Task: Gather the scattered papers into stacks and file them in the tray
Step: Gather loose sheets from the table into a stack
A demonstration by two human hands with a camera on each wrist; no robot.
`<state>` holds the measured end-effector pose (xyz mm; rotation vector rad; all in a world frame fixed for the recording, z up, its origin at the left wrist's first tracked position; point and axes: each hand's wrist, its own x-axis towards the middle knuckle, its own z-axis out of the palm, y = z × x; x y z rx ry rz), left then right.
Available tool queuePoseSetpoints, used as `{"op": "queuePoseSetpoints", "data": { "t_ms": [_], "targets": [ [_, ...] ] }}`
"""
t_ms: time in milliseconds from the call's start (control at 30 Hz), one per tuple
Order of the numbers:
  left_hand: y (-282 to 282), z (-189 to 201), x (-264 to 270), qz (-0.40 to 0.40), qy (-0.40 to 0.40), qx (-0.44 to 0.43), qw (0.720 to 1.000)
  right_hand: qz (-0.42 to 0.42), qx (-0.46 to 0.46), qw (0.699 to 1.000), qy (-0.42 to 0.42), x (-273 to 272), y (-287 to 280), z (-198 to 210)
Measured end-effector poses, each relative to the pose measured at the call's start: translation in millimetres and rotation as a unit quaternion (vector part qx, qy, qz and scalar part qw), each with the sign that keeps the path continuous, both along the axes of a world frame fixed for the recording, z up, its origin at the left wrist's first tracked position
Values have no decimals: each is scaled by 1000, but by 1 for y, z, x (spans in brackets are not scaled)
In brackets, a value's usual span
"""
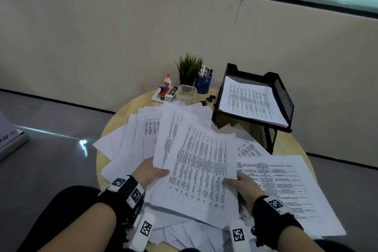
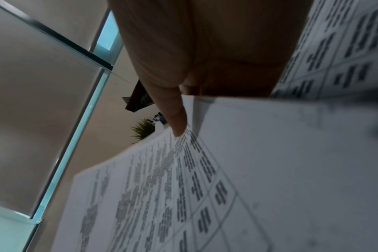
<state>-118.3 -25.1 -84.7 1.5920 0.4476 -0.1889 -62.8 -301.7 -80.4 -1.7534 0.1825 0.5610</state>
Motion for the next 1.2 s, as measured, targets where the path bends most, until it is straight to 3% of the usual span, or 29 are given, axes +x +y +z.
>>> {"op": "queuePoseSetpoints", "data": {
  "t_ms": [300, 467, 600, 733, 833, 900, 1000, 1133, 1200],
  "targets": [
    [19, 50, -5, 93, -103, -6, 990, 13, 102, 995, -12, 5, 18, 27],
    [9, 62, -3, 33, -71, 15, 997, 7, 213, 977, 27, 6, 25, 43],
    [1, 55, 2, 4, -66, 16, 998, -10, 195, 981, -9, 8, 20, 48],
    [12, 36, 11, 114, -66, 6, 991, -61, 185, 981, -6, 12, 3, 44],
    [32, 8, 14, 172, -37, 144, 974, -101, 155, 983, -9, 13, -20, 36],
    [42, -7, 11, 119, 19, 232, 965, -125, 140, 982, -13, 13, -35, 30],
    [37, -11, 8, 22, 87, 293, 952, -164, 114, 980, -19, 12, -53, 21],
    [20, -10, 10, -58, 158, 469, 867, -204, 106, 972, -42, 10, -68, 15],
    [14, -13, 11, -38, 162, 474, 865, -210, 110, 971, -42, 7, -72, 14]
  ]
}}
